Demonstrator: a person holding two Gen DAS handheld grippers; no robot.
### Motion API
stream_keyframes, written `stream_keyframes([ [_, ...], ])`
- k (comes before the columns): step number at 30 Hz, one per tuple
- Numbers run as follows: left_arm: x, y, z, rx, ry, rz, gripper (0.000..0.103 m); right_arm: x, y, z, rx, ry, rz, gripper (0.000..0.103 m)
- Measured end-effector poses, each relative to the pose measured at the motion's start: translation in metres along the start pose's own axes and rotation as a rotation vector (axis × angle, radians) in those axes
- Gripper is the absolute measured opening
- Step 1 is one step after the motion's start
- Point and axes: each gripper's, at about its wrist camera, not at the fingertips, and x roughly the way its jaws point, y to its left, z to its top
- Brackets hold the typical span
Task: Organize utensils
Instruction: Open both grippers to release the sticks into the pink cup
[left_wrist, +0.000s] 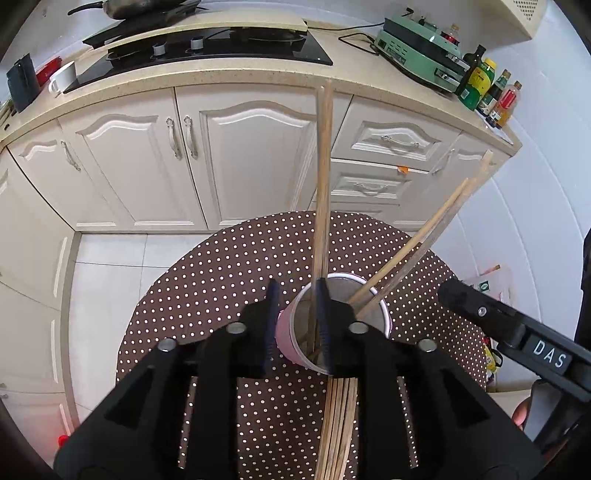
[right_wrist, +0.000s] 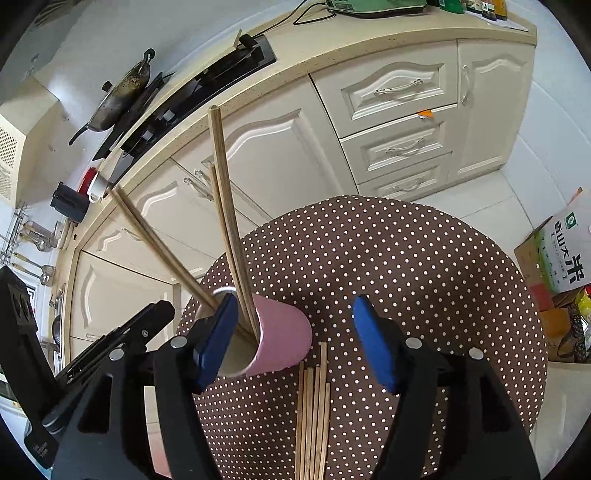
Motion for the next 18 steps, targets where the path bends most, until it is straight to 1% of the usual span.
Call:
stream_keyframes([
  [2,-0.004,0.000,-0.001,-0.001,-0.014,0.000,0.032,-0.002,-0.001,-0.002,0.000,0.004,-0.002,0.062],
  [4,-0.009,-0.001,-0.002,-0.004,-0.028,-0.001,0.050,-0.005,0.000,-0.005,-0.003,0.004,-0.002,0.062],
  [6,-0.015,-0.002,-0.003,-0.005,-0.051,0.001,0.051,-0.008,0.000,-0.006,-0.010,0.004,-0.005,0.062],
  [8,-0.018,-0.003,-0.005,0.000,-0.052,0.007,0.051,-0.011,0.000,-0.009,-0.014,0.005,-0.009,0.065],
  [10,-0.021,-0.003,-0.006,0.000,-0.056,0.008,0.051,-0.015,0.000,-0.011,-0.015,-0.002,-0.014,0.072],
  [12,-0.026,-0.003,-0.008,0.000,-0.061,-0.002,0.052,-0.019,0.001,-0.013,-0.019,-0.014,-0.015,0.074],
  [18,-0.040,-0.004,-0.018,0.004,-0.078,-0.002,0.052,-0.033,0.004,-0.019,-0.032,-0.030,-0.015,0.075],
])
